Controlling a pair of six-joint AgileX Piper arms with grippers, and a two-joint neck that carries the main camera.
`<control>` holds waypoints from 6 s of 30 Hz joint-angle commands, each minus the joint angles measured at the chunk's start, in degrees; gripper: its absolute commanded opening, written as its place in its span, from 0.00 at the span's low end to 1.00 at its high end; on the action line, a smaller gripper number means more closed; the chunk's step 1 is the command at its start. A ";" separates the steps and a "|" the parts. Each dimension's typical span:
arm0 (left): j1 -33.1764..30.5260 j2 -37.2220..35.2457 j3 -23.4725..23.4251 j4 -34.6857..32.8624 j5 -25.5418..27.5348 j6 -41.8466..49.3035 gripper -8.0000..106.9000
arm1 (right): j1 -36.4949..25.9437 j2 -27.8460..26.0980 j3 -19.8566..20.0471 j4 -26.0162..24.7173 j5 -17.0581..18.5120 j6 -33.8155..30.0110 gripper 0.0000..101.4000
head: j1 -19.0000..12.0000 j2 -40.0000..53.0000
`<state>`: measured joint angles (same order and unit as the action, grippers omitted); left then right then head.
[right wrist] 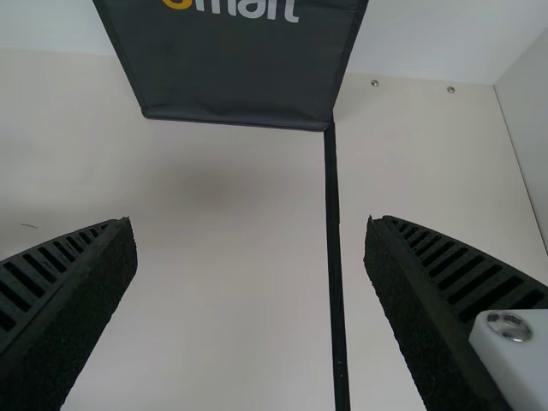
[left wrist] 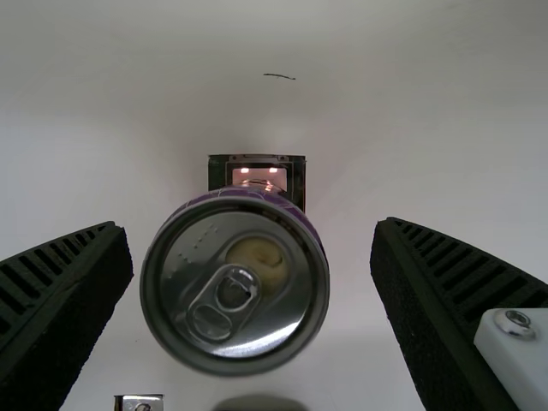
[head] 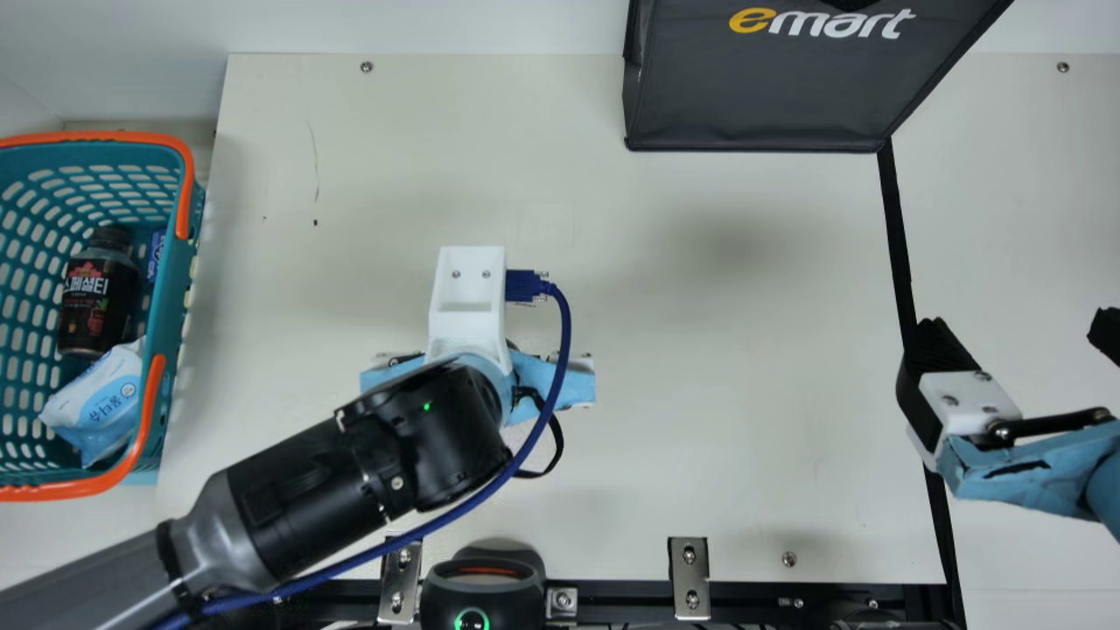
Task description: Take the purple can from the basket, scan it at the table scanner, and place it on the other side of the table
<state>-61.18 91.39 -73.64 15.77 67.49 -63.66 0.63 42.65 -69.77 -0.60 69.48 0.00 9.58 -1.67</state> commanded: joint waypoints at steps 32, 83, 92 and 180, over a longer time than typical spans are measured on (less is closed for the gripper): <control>3.17 -7.96 5.44 -10.48 -4.19 39.48 0.00 | 0.00 0.00 0.00 0.00 0.00 0.00 0.94 | -1.66 0.09; 13.49 -11.07 1.74 -27.96 2.41 101.06 0.00 | 0.00 0.00 0.00 0.10 0.00 0.00 0.94 | -1.66 0.09; 13.59 -9.68 2.64 -28.24 2.41 102.17 0.00 | 0.00 0.00 0.00 0.10 0.00 0.00 0.94 | -1.66 0.09; 18.79 -27.49 15.12 -27.66 -5.28 67.74 0.85 | 0.00 0.00 0.00 0.11 0.00 0.00 0.94 | -1.66 0.09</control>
<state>-42.32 63.99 -58.66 -11.90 62.46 3.81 0.63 42.65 -69.77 -0.49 69.48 0.00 9.58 -1.67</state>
